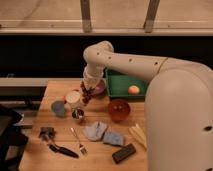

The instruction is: Place grapes in paper cup

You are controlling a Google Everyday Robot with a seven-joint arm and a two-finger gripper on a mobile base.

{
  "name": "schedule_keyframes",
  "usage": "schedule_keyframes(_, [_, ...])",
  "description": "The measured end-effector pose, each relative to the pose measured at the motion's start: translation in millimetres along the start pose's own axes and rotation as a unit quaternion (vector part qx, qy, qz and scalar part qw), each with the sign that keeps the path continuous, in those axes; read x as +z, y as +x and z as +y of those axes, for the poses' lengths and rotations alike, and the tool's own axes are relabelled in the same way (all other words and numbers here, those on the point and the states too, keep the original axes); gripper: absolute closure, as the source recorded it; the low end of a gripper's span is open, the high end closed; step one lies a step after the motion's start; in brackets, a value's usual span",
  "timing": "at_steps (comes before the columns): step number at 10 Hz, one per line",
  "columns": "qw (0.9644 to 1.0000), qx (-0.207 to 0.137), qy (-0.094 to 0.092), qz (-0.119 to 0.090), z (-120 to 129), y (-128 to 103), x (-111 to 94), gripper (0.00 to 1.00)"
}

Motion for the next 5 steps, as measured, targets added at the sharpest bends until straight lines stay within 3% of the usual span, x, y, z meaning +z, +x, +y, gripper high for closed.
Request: schedule_keyframes(5, [0.9978,-0.046,0.02,-0.043,18.1,-44.1,-30.9,1.0])
